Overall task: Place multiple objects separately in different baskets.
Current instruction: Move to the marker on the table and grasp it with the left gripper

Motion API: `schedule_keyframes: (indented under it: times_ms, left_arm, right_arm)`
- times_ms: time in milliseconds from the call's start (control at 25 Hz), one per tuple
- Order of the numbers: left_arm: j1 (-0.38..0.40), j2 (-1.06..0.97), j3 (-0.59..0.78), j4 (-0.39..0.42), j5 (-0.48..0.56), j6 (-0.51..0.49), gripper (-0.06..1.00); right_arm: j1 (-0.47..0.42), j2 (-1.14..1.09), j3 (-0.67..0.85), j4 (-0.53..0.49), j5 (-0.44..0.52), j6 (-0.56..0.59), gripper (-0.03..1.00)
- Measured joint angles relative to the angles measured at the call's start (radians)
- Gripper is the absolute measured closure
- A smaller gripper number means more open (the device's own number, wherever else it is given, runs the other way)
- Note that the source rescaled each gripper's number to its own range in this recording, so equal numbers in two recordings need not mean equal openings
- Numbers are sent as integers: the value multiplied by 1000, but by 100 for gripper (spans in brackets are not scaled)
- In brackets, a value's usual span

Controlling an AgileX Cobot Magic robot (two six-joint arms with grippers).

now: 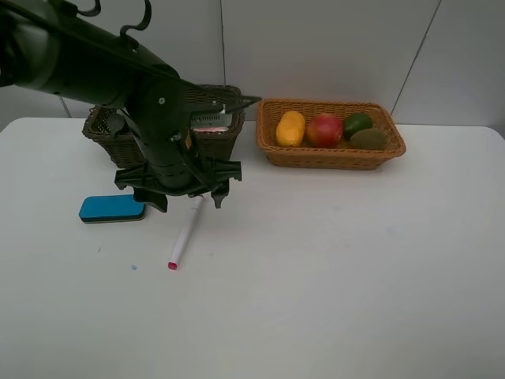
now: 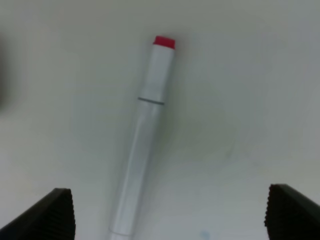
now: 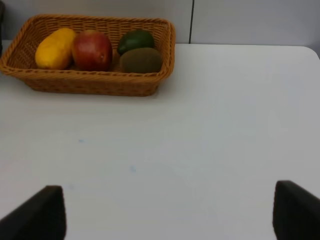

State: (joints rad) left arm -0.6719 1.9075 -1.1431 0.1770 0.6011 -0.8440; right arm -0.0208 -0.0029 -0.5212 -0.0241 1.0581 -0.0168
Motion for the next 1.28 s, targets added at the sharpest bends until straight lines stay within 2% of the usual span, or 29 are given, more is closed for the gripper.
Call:
schedule_keyframes:
  times_ms: [160,360,520,1280]
  left_arm:
    - [36,42,0,-105,-7,108,-6]
    - [80,76,0,-190,-15,229,-6]
    - [92,106,0,-205,-17,265,-6]
    - [94,164,0,-225,-32,308,-6]
  right_arm:
    - [0,0,0,0,0,0,-3]
    - [0,0,0,0,0,0,-3]
    - [0,0,0,0,0,0,-3]
    - [0,0,0,0,0,0,-3]
